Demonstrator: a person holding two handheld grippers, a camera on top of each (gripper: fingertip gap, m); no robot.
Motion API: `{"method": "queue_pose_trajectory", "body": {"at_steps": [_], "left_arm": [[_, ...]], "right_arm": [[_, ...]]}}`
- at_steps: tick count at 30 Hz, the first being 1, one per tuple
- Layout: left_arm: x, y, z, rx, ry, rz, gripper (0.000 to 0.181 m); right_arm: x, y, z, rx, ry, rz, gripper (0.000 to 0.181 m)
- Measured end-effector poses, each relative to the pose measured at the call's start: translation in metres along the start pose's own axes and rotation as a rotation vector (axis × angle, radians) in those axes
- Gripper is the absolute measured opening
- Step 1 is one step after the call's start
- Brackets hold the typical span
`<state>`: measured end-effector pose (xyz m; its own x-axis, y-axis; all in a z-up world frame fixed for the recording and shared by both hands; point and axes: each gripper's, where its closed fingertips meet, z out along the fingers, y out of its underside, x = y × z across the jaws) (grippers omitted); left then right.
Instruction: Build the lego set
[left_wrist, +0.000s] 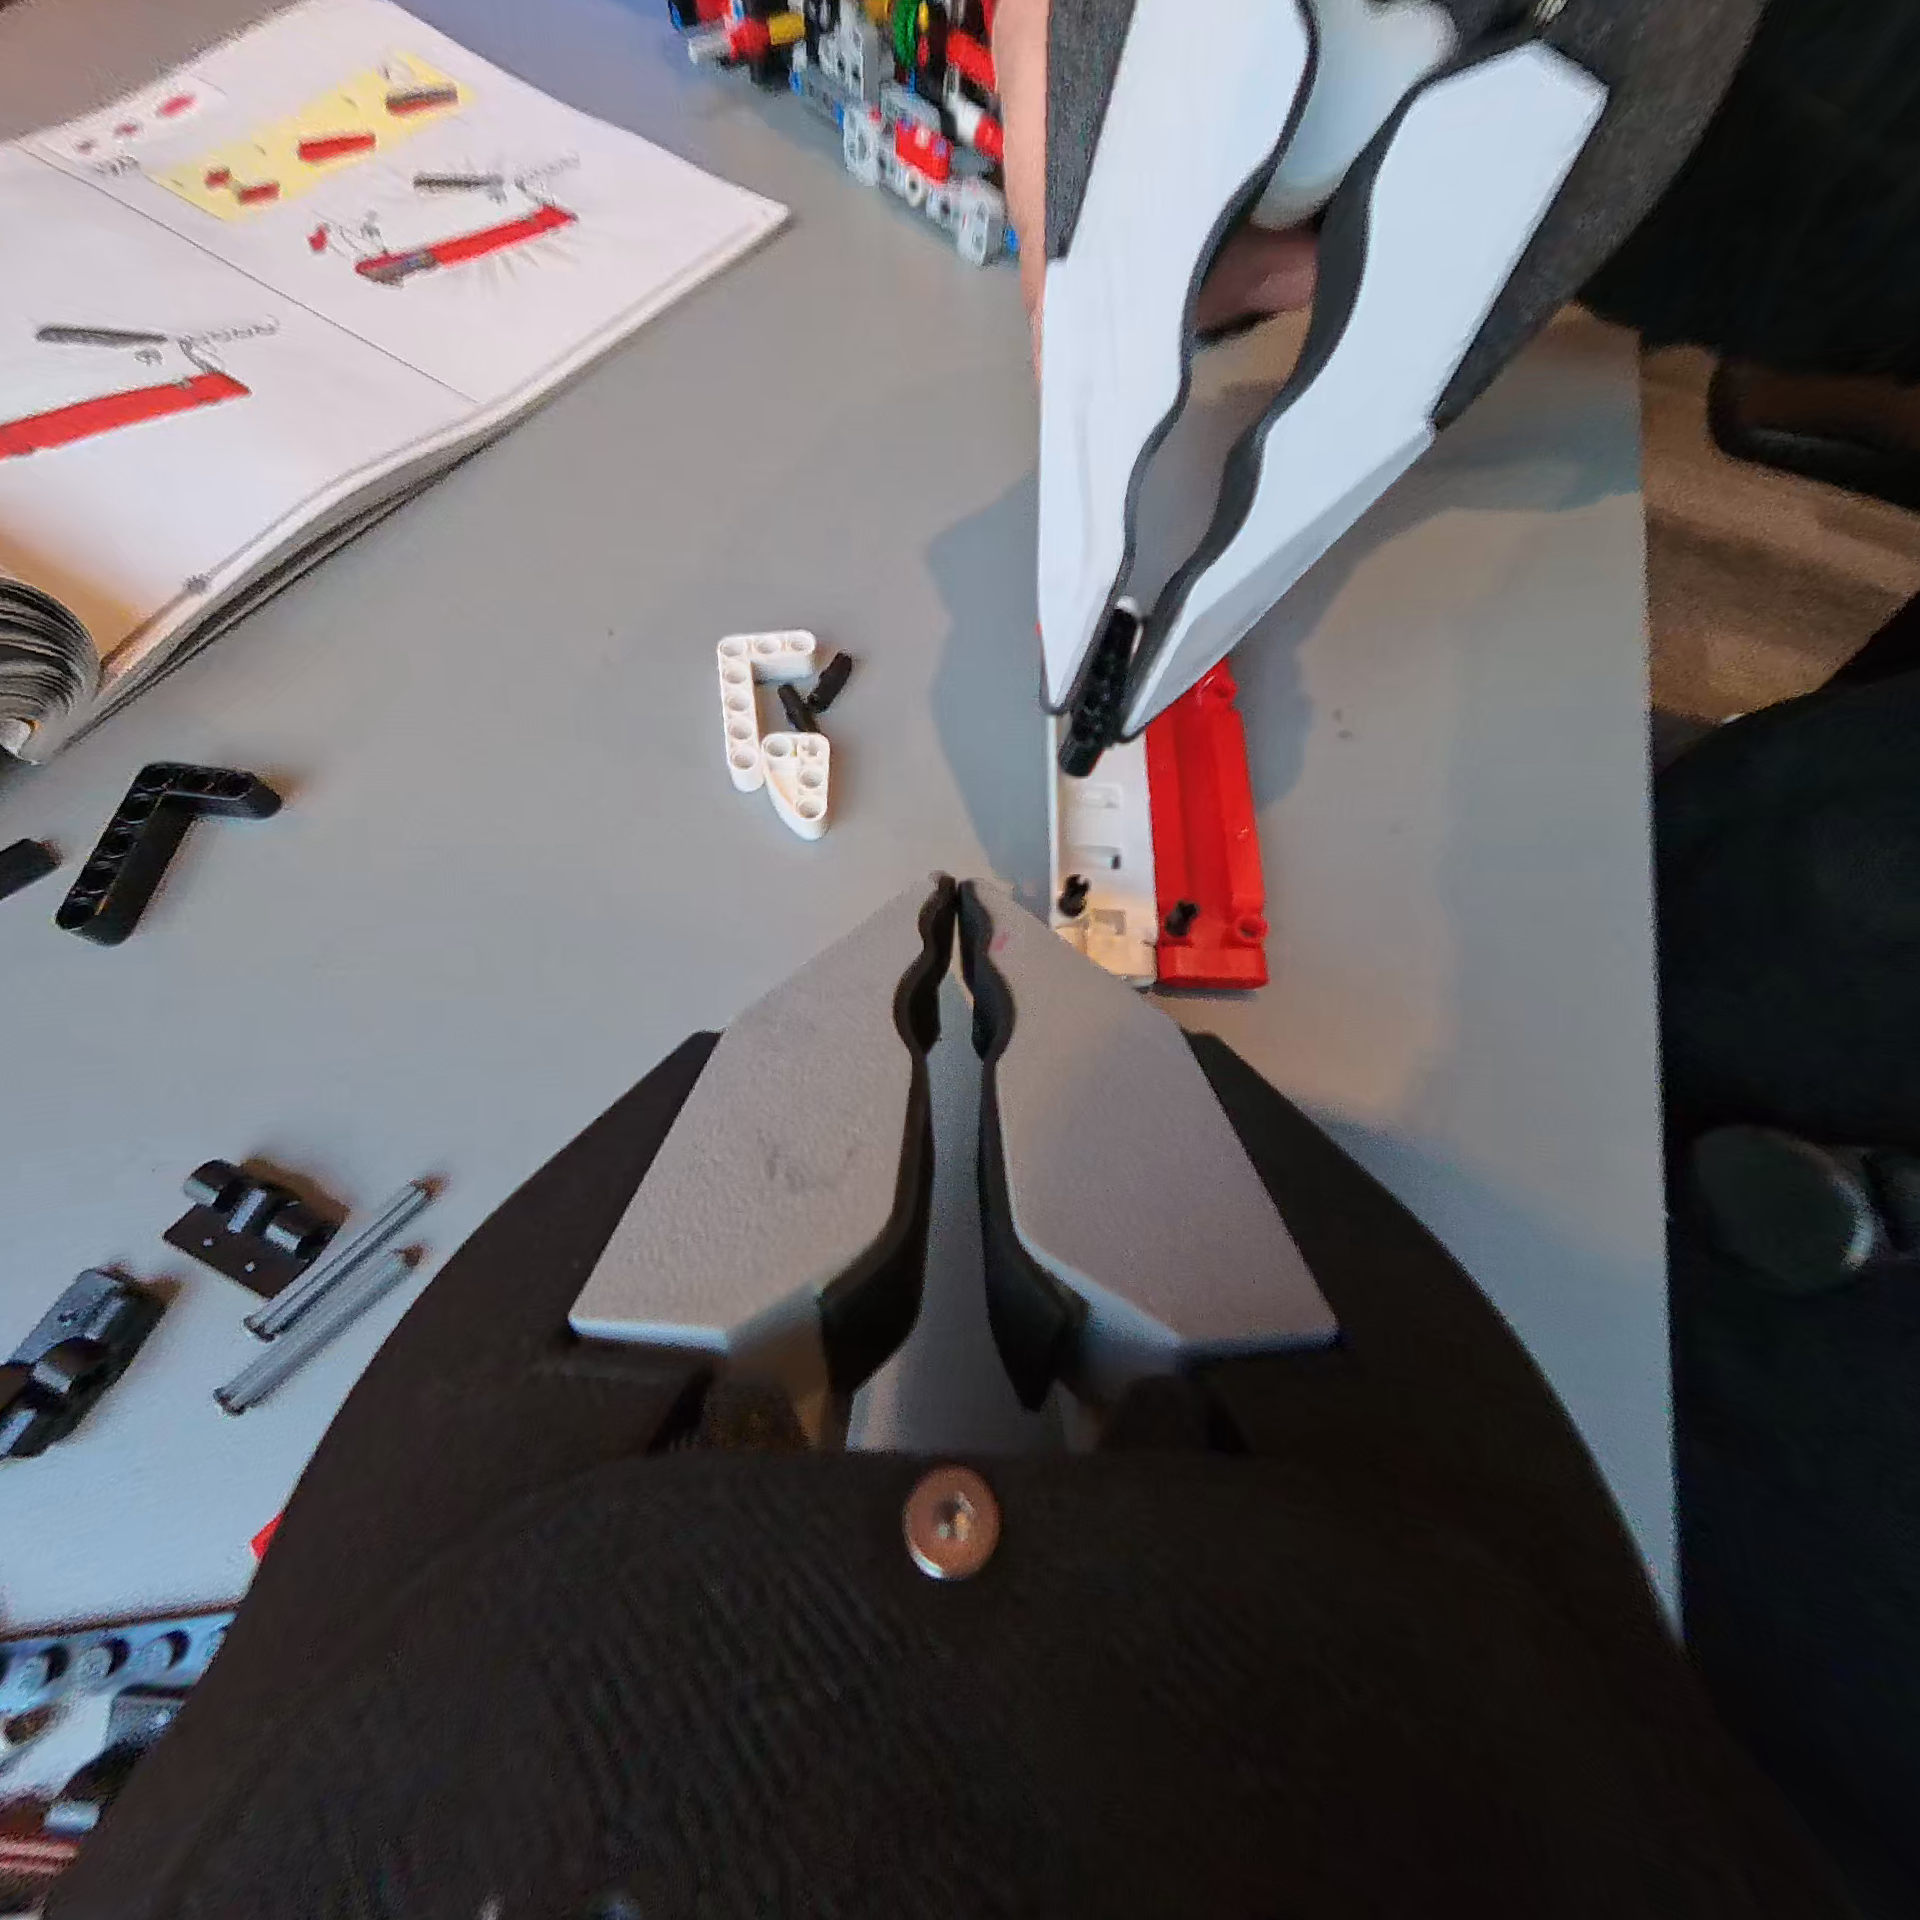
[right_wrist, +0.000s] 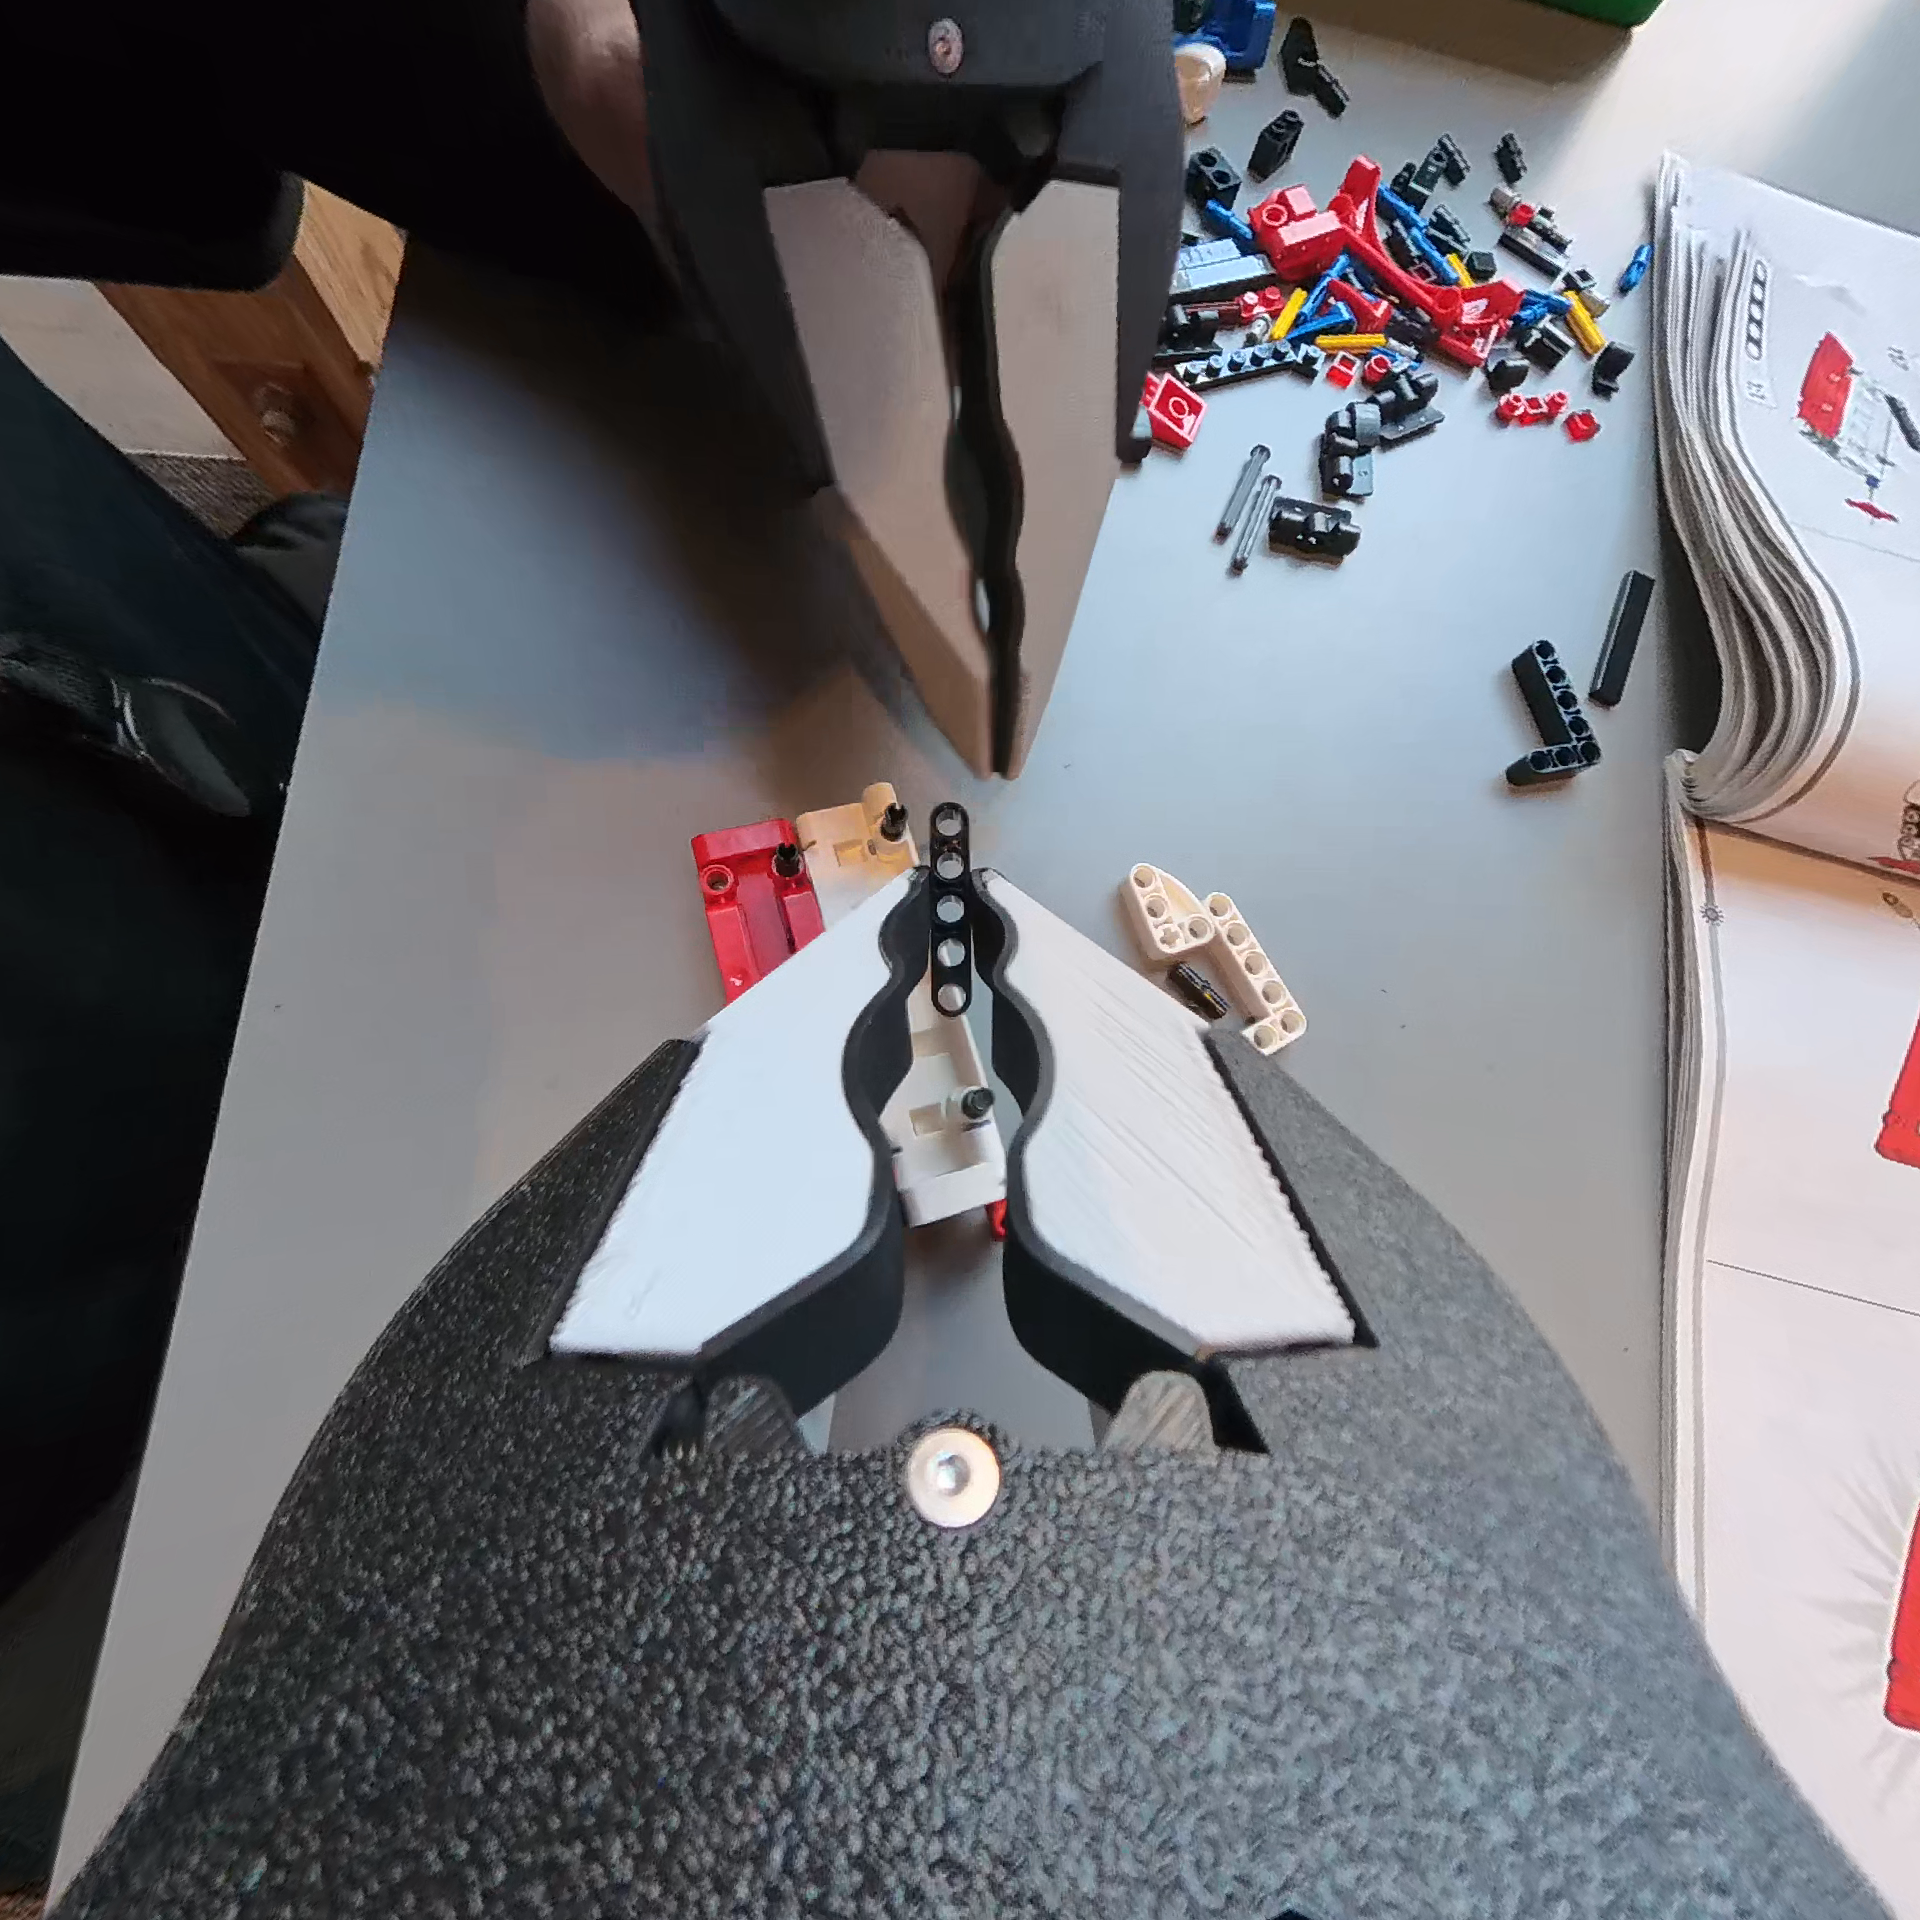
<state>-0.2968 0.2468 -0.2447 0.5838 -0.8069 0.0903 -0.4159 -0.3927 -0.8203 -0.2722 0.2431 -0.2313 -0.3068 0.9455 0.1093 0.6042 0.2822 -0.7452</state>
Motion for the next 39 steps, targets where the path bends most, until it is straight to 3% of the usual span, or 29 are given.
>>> {"method": "queue_pose_trajectory", "body": {"at_steps": [5,16,24,34,39], "left_arm": [[0.019,-0.001,-0.004,0.008,0.116,-0.077,0.012],[0.021,0.009,0.014,-0.090,0.079,0.052,0.002],[0.025,0.007,0.018,-0.102,0.214,0.232,0.006],[0.016,0.015,0.009,-0.108,0.094,0.061,0.015],[0.023,0.015,0.016,-0.136,0.150,0.075,0.011]], "right_arm": [[-0.008,-0.001,0.001,-0.017,-0.046,-0.031,0.007],[-0.007,0.002,0.017,-0.082,-0.077,-0.104,0.007],[-0.008,0.005,0.009,-0.103,-0.071,-0.094,0.008],[-0.007,0.008,0.013,-0.113,-0.077,-0.100,0.007],[-0.007,0.010,0.016,-0.141,-0.093,-0.119,0.008]]}}
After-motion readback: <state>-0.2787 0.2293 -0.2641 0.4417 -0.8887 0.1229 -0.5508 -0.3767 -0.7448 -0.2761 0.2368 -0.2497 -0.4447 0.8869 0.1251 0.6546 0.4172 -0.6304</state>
